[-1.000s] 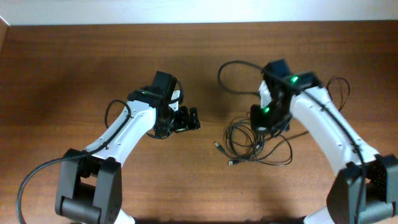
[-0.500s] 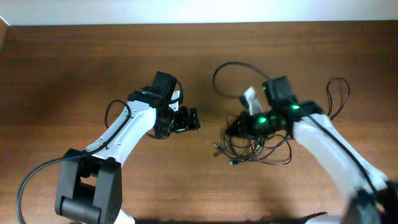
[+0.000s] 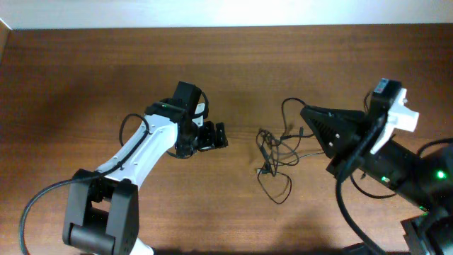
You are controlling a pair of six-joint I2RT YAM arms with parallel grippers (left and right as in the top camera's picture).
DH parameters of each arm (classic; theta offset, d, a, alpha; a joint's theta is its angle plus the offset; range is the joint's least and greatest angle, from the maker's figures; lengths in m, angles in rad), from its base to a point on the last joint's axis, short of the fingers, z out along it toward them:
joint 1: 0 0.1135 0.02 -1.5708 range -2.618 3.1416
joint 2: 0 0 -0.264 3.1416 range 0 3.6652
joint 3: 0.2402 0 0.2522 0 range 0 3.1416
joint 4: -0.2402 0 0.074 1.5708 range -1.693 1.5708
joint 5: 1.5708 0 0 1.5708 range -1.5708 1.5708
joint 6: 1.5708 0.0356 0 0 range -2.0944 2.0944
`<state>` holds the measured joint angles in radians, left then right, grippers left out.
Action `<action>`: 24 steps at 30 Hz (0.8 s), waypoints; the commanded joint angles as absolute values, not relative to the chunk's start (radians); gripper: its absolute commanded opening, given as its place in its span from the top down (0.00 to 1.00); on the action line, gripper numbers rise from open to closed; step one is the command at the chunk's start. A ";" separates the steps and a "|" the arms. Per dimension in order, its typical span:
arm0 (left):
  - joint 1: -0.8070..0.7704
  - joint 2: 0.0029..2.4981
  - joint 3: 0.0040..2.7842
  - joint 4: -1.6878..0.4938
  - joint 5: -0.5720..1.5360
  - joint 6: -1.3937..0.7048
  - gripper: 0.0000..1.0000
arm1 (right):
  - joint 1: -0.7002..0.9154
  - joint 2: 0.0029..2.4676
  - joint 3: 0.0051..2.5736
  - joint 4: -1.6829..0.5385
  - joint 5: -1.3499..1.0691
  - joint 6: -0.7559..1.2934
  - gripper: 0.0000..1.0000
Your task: Untangle cables
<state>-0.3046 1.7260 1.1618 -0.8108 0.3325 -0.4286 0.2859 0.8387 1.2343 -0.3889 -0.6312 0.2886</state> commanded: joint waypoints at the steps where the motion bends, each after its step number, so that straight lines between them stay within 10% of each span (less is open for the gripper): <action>1: -0.305 1.718 1.159 -0.812 0.332 -0.433 0.01 | 0.287 0.892 1.244 -0.409 -0.617 0.286 0.96; 14: -0.305 1.718 1.159 -0.812 0.332 -0.433 0.01 | 0.251 1.225 1.244 0.004 -0.628 0.360 0.96; 24: -0.305 1.718 1.159 -0.812 0.332 -0.433 0.01 | -0.133 1.347 1.244 -0.455 -0.354 0.360 0.96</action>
